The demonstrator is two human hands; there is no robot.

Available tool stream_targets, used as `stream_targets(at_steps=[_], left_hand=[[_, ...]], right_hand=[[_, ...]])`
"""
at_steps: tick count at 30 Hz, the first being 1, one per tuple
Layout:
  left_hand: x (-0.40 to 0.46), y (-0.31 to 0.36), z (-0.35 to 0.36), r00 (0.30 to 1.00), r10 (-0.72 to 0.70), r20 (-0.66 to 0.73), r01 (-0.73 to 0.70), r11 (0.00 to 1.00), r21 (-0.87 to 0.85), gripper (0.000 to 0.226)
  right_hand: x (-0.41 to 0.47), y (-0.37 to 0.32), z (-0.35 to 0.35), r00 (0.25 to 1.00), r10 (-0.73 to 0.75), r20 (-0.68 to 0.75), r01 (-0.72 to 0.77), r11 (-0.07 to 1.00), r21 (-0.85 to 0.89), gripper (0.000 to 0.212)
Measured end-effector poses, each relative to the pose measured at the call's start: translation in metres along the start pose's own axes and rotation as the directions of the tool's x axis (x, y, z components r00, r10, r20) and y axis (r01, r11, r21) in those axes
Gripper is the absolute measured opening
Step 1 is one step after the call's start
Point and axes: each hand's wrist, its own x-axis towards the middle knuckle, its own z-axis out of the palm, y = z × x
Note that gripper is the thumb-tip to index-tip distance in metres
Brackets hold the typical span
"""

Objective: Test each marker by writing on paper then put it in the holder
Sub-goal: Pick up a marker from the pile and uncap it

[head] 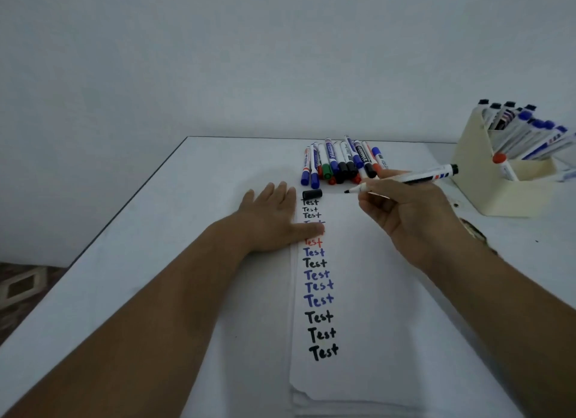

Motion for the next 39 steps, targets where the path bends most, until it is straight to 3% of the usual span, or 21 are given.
stream_targets(at_steps=[3, 5, 9, 12, 17, 21, 24, 27, 33, 39], left_hand=[[0.002, -0.001, 0.001, 1.000, -0.008, -0.013, 0.008, 1.000, -0.013, 0.113], [0.003, 0.000, 0.002, 0.998, -0.021, -0.060, 0.017, 0.998, -0.067, 0.106], [0.002, 0.004, -0.002, 0.940, -0.077, -0.332, -0.017, 0.962, -0.271, 0.082], [0.006, 0.010, -0.007, 0.895, -0.053, -0.442, -0.069, 0.964, -0.256, 0.059], [0.015, 0.020, -0.008, 0.881, 0.015, -0.473, -0.115, 0.976, -0.184, 0.034], [0.018, 0.015, -0.005, 0.874, -0.004, -0.486, -0.138, 0.957, -0.255, 0.026], [0.019, 0.010, -0.003, 0.856, -0.005, -0.518, -0.198, 0.920, -0.338, 0.020], [0.016, 0.010, -0.004, 0.844, -0.014, -0.536, -0.225, 0.898, -0.378, 0.018], [0.004, 0.015, -0.010, 0.839, 0.027, -0.543, -0.301, 0.855, -0.423, 0.020], [-0.003, 0.020, -0.014, 0.847, 0.022, -0.531, -0.307, 0.836, -0.455, 0.020]], right_hand=[[0.006, 0.010, -0.010, 1.000, 0.001, -0.020, 0.002, 0.994, 0.113, 0.007], [0.007, 0.011, -0.014, 1.000, -0.002, -0.010, 0.003, 0.988, 0.154, 0.009], [0.006, 0.012, -0.015, 1.000, -0.019, 0.003, 0.019, 0.991, 0.131, 0.011], [0.007, 0.013, -0.015, 0.999, -0.029, 0.013, 0.027, 0.993, 0.115, 0.009], [0.013, 0.011, -0.017, 1.000, -0.016, 0.027, 0.014, 0.996, 0.093, 0.012], [0.016, 0.014, -0.018, 0.999, -0.017, 0.041, 0.015, 0.998, 0.058, 0.017], [0.016, 0.014, -0.019, 0.999, -0.010, 0.033, 0.005, 0.992, 0.128, 0.014], [0.015, 0.011, -0.020, 0.999, 0.014, 0.031, -0.020, 0.980, 0.196, 0.009], [0.012, 0.011, -0.019, 0.996, -0.028, 0.089, 0.015, 0.989, 0.146, 0.012], [0.013, 0.010, -0.019, 0.998, -0.035, 0.055, 0.027, 0.989, 0.146, 0.016]])
